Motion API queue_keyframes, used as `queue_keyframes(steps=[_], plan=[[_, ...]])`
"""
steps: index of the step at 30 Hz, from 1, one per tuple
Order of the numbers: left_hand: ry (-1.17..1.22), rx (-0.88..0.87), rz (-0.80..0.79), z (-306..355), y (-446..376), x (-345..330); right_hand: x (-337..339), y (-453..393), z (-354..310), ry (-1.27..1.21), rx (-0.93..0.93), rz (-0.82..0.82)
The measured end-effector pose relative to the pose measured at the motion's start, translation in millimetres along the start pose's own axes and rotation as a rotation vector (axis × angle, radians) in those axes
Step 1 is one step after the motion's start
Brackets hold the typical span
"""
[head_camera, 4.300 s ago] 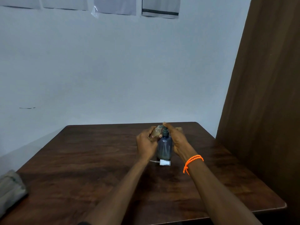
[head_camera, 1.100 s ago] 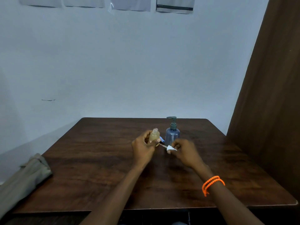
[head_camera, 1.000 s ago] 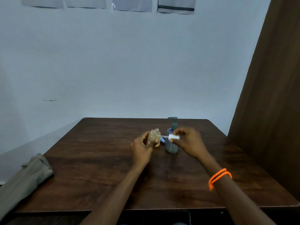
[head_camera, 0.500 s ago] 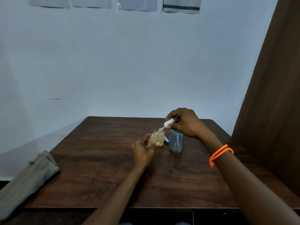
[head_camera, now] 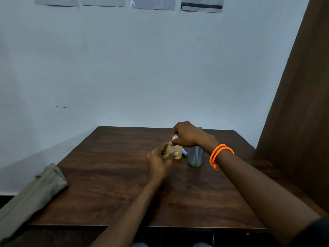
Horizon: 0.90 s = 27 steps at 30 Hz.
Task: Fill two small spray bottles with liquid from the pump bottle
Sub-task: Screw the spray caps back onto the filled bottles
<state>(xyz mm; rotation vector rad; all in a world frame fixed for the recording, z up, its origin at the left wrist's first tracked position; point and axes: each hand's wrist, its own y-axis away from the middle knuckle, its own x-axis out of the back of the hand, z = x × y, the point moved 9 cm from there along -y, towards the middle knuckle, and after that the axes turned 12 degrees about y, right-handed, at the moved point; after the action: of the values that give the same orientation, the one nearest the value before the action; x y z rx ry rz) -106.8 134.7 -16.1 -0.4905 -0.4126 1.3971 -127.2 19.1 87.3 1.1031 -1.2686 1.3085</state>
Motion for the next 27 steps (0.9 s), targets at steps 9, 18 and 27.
queue_keyframes(steps=[9, 18, 27], plan=[[-0.075, 0.025, 0.007, -7.8, 1.7, 2.7, -6.0, -11.6, -3.6, 0.117, -0.102, -0.085], [-0.059, 0.026, 0.002, -6.5, -3.1, 7.1, -2.1, -16.1, -10.9, -0.002, 0.023, -0.143], [-0.042, 0.084, 0.023, -12.0, -3.7, 9.5, -13.1, -22.2, -5.5, -0.044, -0.038, -0.198]])
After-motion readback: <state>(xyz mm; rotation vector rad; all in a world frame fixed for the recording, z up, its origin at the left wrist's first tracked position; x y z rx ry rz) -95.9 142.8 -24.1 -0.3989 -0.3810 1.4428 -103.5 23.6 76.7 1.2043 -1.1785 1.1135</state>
